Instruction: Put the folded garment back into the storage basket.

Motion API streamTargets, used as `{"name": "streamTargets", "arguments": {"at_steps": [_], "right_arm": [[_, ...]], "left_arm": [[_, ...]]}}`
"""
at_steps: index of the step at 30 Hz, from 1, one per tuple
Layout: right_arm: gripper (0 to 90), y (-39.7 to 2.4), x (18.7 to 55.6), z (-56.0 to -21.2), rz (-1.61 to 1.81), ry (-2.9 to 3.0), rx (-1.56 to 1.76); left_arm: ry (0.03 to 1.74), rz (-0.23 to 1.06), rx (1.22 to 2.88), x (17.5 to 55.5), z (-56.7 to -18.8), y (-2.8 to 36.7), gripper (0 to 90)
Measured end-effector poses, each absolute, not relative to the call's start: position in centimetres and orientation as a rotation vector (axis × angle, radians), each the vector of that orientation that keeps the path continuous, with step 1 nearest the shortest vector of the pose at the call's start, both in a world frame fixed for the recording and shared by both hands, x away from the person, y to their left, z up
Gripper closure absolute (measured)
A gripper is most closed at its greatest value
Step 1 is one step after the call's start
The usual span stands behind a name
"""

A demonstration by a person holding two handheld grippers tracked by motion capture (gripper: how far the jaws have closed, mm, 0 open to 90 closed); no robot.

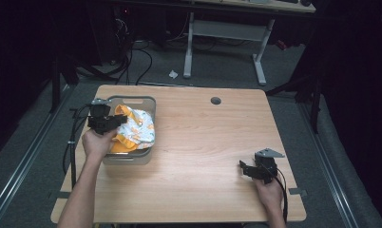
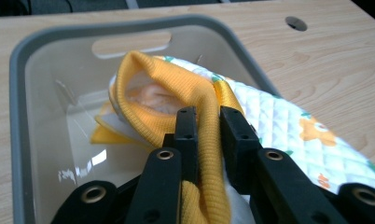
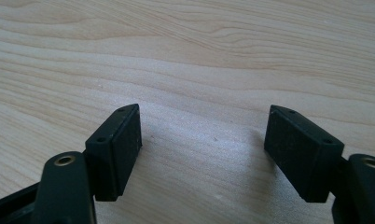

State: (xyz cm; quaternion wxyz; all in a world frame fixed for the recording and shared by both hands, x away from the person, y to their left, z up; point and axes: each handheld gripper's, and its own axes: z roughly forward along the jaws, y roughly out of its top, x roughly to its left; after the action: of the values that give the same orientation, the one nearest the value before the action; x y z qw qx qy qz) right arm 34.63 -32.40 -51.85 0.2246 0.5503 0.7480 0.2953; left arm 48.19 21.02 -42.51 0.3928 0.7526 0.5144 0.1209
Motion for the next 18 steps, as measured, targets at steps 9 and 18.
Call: {"name": "streamTargets", "arguments": {"at_steps": [9,18], "right_arm": [[27.7,-32.4,34.6,-51.8,0.815,2.064,1.518],[27.7,-32.4,34.6,-51.8,0.815,2.064,1.519]], "left_arm": [[1.345,0.374,1.991,49.2,-44.1,20.1,78.1],[1.423,0.391,2.058,50.1,-45.5,19.4,76.5]]}}
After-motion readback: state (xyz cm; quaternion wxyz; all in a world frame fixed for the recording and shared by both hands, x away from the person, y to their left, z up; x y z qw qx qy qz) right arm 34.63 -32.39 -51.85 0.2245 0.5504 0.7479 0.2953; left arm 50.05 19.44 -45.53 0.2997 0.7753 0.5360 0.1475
